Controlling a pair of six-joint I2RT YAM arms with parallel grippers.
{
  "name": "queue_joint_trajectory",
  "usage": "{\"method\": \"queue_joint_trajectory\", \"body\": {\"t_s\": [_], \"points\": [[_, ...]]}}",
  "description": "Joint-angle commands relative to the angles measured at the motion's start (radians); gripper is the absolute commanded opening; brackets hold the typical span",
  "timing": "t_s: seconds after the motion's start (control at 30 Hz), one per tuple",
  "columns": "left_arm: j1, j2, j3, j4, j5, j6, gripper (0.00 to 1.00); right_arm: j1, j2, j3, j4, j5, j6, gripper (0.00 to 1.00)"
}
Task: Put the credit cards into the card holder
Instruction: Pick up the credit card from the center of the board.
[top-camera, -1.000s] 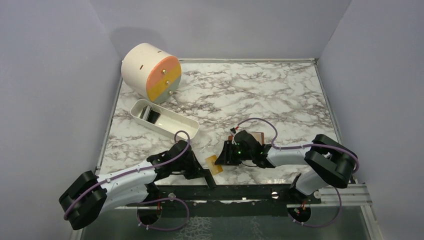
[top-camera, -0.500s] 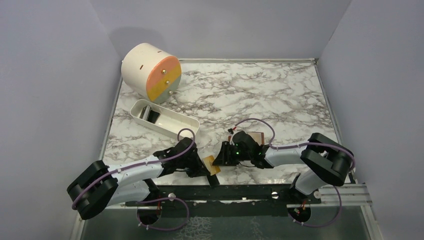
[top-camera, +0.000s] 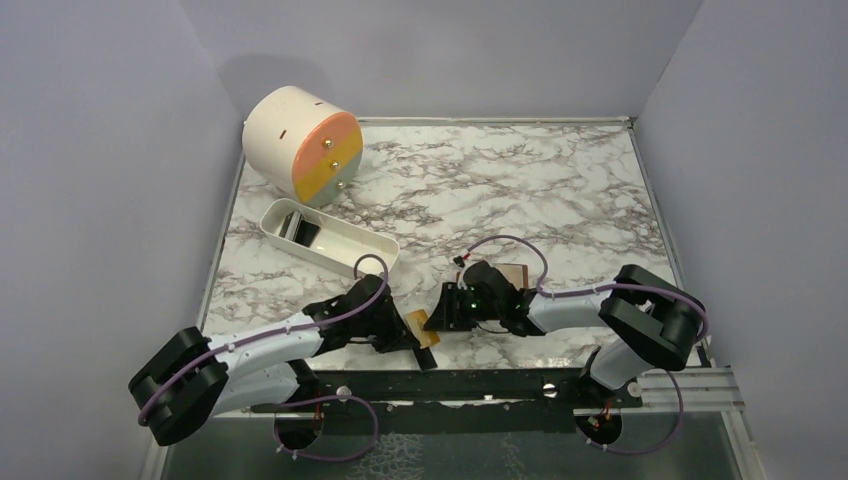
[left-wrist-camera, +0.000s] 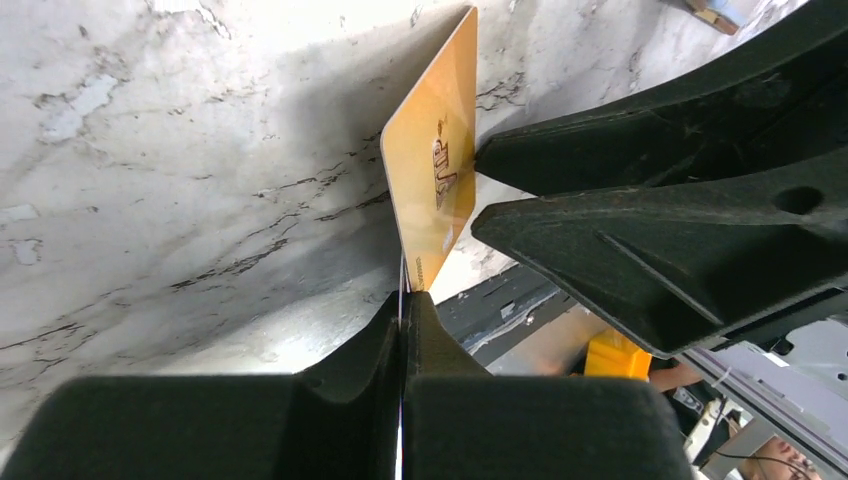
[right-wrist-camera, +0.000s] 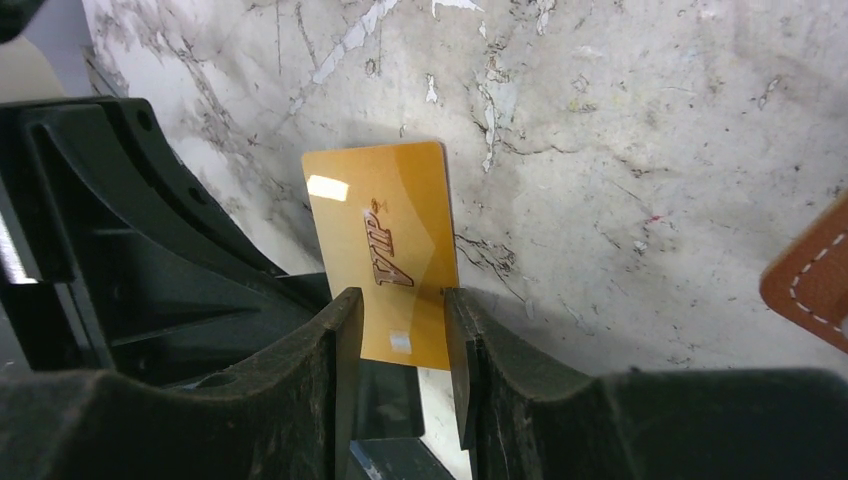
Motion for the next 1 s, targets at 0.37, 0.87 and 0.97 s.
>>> {"method": "queue_joint_trajectory", "body": {"t_s": [0.37, 0.87, 0.97], "points": [[0.003, -0.095, -0.058, 0.088, -0.165, 0.02, 0.02, 0.017, 0.119, -0.057, -0.312, 0.08, -0.117, 0.34], [0.004, -0.105, -0.057, 0.129, -0.189, 0.019, 0.13, 0.017, 0.149, -0.052, -0.292, 0.068, -0.131, 0.3], [0.004, -0.101, -0.06, 0.137, -0.192, 0.013, 0.14, 0.017, 0.149, -0.057, -0.286, 0.065, -0.129, 0.3]]}}
